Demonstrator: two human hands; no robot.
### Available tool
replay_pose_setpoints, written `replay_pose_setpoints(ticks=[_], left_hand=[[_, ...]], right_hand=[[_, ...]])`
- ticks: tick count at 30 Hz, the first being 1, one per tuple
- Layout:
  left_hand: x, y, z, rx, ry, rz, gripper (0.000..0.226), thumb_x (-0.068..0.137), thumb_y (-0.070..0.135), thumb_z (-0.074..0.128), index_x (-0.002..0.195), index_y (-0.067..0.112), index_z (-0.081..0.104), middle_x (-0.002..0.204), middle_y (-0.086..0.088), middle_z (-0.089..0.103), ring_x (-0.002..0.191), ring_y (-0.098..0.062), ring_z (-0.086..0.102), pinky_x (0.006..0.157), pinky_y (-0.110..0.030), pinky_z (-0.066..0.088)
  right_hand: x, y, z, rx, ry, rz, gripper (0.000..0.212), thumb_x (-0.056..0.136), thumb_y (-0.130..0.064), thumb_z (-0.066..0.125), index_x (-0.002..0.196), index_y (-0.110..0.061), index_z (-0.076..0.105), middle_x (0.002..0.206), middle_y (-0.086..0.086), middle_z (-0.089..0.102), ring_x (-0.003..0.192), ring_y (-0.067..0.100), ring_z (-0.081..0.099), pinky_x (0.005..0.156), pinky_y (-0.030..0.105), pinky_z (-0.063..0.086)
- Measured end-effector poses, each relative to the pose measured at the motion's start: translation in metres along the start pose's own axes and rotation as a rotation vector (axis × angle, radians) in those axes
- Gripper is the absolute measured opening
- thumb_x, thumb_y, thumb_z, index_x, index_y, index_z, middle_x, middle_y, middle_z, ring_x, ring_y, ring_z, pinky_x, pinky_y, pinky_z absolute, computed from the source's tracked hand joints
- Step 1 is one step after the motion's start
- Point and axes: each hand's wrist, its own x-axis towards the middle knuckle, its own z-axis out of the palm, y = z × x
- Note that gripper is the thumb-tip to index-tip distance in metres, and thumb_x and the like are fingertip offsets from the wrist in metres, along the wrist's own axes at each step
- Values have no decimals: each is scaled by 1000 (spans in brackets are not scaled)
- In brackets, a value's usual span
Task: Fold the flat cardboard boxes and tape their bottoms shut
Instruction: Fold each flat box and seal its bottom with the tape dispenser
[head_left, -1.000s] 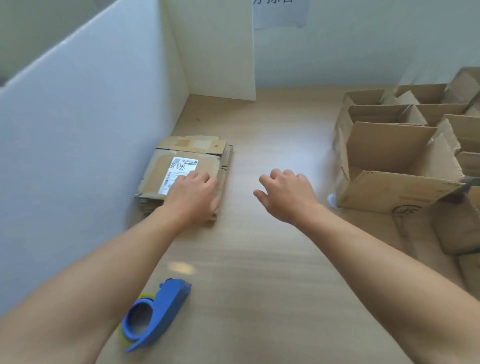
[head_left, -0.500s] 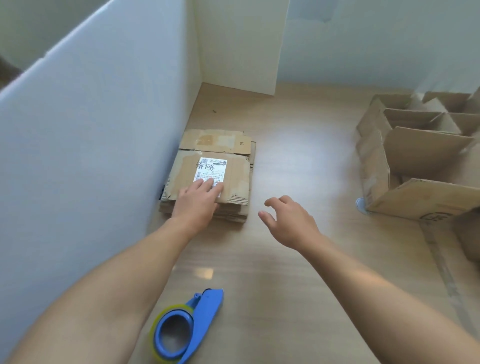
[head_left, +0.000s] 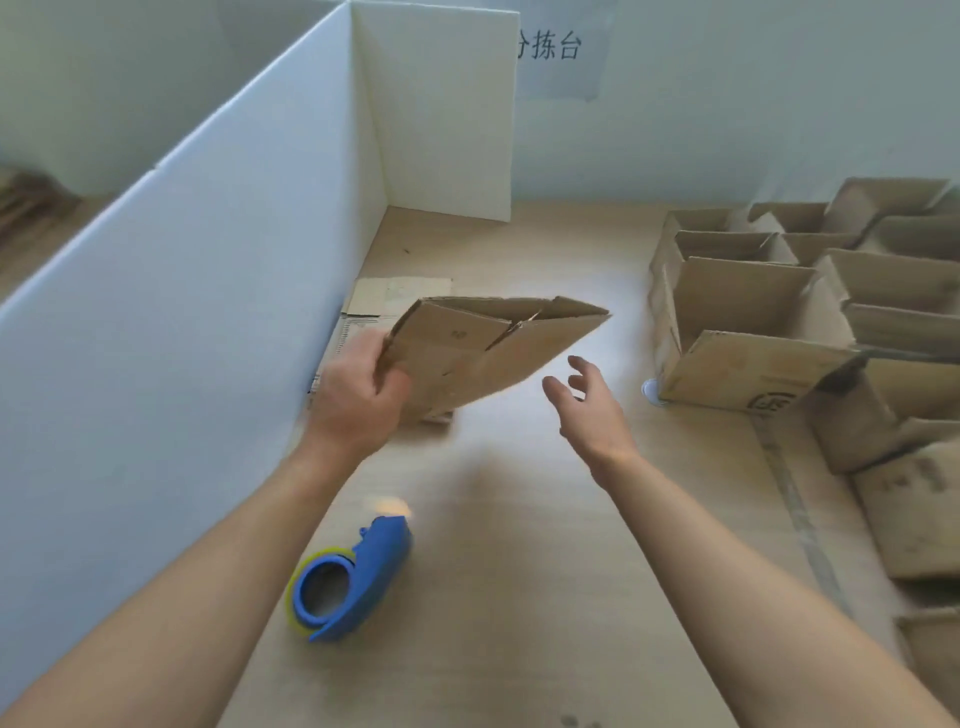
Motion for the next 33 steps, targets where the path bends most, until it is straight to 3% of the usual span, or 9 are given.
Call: replay_pose_setpoints(ticks=[3, 9, 12, 15, 20, 24, 27, 30, 33], left_hand=[[-46, 16, 9, -145, -72, -109, 7, 80, 20, 48, 80, 24, 54, 73, -3, 55, 66, -9, 47, 60, -22, 40], [-124, 30, 40, -420, -162, -258, 25, 81, 19, 47, 99, 23, 64, 91, -6, 69, 83, -14, 61, 75, -34, 50], [-158, 28, 56, -391, -179, -300, 28, 78, 27, 51, 103, 29, 65, 97, 5, 70, 88, -10, 62, 80, -24, 50], [-189, 20, 71, -292, -197, -316, 30, 90, 34, 60, 120, 36, 60, 115, 16, 64, 105, -3, 59, 96, -35, 49], [-229, 26, 82, -361, -104, -502, 51, 95, 28, 64, 140, 37, 43, 140, 14, 48, 117, 0, 58, 104, -40, 48], [-249, 39, 77, -574, -128, -523, 41, 100, 4, 52, 128, 34, 53, 123, 20, 65, 118, -2, 59, 106, -41, 47], [-257, 37, 66, -594, -285, -506, 35, 101, 21, 54, 134, 31, 55, 125, 20, 65, 123, -4, 57, 106, -38, 45], [-260, 29, 54, -453, -407, -409, 63, 78, 52, 63, 137, 33, 52, 140, 22, 51, 128, 8, 47, 101, -18, 44], [-262, 30, 52, -268, -359, -321, 43, 82, 40, 66, 123, 35, 58, 131, 21, 50, 119, 11, 49, 79, -6, 46]], right_hand=[[-28, 17, -37, 212, 33, 22, 81, 86, -51, 63, 154, -39, 21, 159, -6, 27, 143, 16, 33, 112, 52, 37], [-94, 62, -91, 376, -36, -22, 26, 98, -26, 58, 121, -37, 54, 119, -17, 63, 115, 5, 58, 98, 42, 49], [-126, 85, -103, 381, -50, -72, 25, 97, -17, 59, 119, -28, 58, 112, -8, 67, 107, 13, 63, 94, 38, 53], [-156, 110, -107, 338, -52, -89, 26, 97, -12, 61, 119, -25, 59, 116, -6, 68, 113, 16, 63, 101, 45, 50], [-191, 139, -112, 136, -74, -120, 55, 93, -22, 69, 136, -49, 48, 134, -20, 58, 124, 2, 54, 102, 35, 48], [-206, 146, -119, -57, -155, -252, 58, 82, -49, 69, 133, -62, 45, 139, -32, 47, 129, 0, 48, 101, 36, 46], [-209, 150, -121, -85, -202, -318, 57, 79, -60, 65, 133, -59, 46, 143, -29, 42, 136, 4, 42, 102, 39, 47], [-209, 153, -121, -153, -238, -361, 50, 80, -76, 56, 127, -63, 51, 144, -22, 37, 133, 4, 43, 101, 38, 49], [-208, 154, -116, -147, -231, -323, 39, 78, -74, 55, 113, -60, 62, 132, -28, 37, 122, 6, 50, 97, 30, 48]])
